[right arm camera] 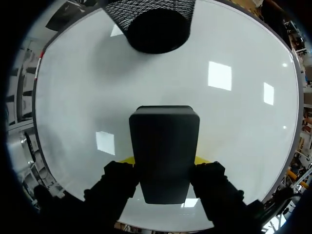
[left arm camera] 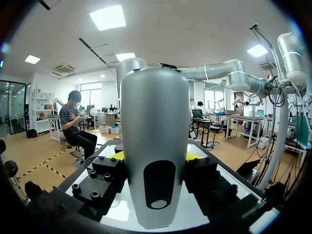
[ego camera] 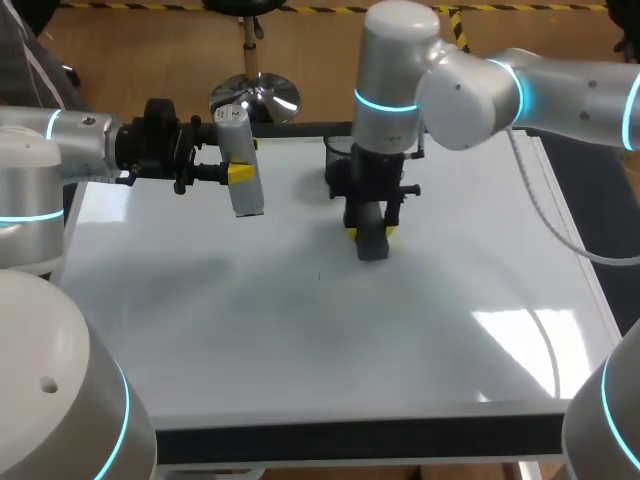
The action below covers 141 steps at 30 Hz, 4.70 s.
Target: Pick up the inspection probe, press it on each red-marked spot on the whiteboard one by one, put down the probe, pick up the eraser, and wipe off all the red marks.
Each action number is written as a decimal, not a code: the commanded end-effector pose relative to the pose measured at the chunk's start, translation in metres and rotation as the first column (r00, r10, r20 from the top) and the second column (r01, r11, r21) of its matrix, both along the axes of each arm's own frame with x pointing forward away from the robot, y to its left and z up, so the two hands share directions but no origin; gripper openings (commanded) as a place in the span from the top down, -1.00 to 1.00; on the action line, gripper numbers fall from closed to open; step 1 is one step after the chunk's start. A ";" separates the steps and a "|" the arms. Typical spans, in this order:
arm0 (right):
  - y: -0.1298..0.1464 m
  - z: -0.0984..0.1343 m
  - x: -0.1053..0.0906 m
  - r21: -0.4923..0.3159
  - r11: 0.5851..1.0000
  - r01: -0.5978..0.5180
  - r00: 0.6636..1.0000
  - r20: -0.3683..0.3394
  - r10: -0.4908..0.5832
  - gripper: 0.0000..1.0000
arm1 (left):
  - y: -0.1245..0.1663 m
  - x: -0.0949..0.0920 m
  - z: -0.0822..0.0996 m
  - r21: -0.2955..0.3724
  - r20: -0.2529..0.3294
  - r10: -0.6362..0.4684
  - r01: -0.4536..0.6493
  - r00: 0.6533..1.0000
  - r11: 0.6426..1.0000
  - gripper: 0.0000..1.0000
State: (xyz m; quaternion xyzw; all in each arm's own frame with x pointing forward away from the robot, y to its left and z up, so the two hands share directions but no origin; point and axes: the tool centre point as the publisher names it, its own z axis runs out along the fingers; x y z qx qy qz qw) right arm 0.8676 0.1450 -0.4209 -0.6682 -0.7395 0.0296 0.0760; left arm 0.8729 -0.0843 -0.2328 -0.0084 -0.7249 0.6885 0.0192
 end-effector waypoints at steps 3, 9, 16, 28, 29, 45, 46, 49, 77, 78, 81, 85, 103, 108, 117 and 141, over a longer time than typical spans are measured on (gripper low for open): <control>0.023 -0.008 0.008 -0.003 1.000 -0.022 1.000 -0.014 0.022 1.00 | 0.000 0.000 0.000 -0.002 0.002 0.000 0.000 1.000 1.000 1.00; 0.031 -0.010 0.007 0.011 0.999 -0.040 0.999 -0.006 0.040 1.00 | 0.000 0.000 0.000 -0.002 0.002 0.000 0.000 1.000 1.000 1.00; 0.028 -0.012 0.005 0.016 0.999 -0.037 0.999 -0.002 0.038 1.00 | 0.000 0.000 0.000 -0.002 0.002 0.000 0.000 1.000 1.000 1.00; 0.001 -0.015 0.000 0.014 1.000 -0.009 1.000 -0.004 0.010 1.00 | 0.000 0.000 0.000 -0.002 0.002 0.000 0.000 1.000 1.000 1.00; -0.002 -0.015 0.000 0.013 1.000 -0.006 1.000 -0.004 0.007 1.00 | 0.000 0.000 0.000 -0.002 0.002 0.000 0.000 1.000 1.000 1.00; -0.060 -0.010 -0.011 0.000 0.997 0.078 0.997 -0.004 -0.078 1.00 | 0.000 0.000 0.000 -0.002 0.002 0.000 0.000 1.000 1.000 1.00; -0.064 -0.010 -0.012 0.001 0.996 0.086 0.996 -0.004 -0.086 1.00 | 0.000 0.000 0.000 -0.002 0.002 0.000 0.000 1.000 1.000 1.00; -0.072 -0.008 -0.015 -0.003 0.996 0.093 0.996 -0.003 -0.093 1.00 | 0.000 0.000 0.000 -0.002 0.002 0.000 0.000 1.000 1.000 1.00; -0.090 0.050 -0.048 -0.050 0.997 0.057 0.996 0.066 -0.054 1.00 | 0.000 0.000 0.000 -0.002 0.002 0.000 0.000 1.000 1.000 1.00; -0.090 0.050 -0.048 -0.050 0.997 0.057 0.996 0.066 -0.054 1.00 | 0.000 0.000 0.000 -0.002 0.002 0.000 0.000 1.000 1.000 1.00; -0.090 0.050 -0.048 -0.050 0.997 0.057 0.996 0.066 -0.054 1.00 | 0.000 0.000 0.000 -0.002 0.002 0.000 0.000 1.000 1.000 1.00; -0.090 0.050 -0.048 -0.050 0.997 0.057 0.996 0.066 -0.054 1.00 | 0.000 0.000 0.000 -0.002 0.002 0.000 0.000 1.000 1.000 1.00; -0.090 0.050 -0.048 -0.050 0.997 0.057 0.996 0.066 -0.054 1.00 | 0.000 0.000 0.000 -0.002 0.002 0.000 0.000 1.000 1.000 1.00; -0.092 0.052 -0.050 -0.058 0.996 0.068 0.995 0.080 -0.064 1.00 | 0.000 0.000 0.000 -0.002 0.002 0.000 0.000 1.000 1.000 1.00; -0.111 0.054 -0.053 -0.067 0.992 0.106 0.991 0.094 -0.099 1.00 | 0.000 0.000 0.000 -0.002 0.002 0.000 0.000 1.000 1.000 1.00; -0.209 0.033 -0.035 -0.112 0.978 0.178 0.984 0.045 -0.174 1.00 | 0.000 0.000 0.000 -0.002 0.002 0.000 0.000 1.000 1.000 1.00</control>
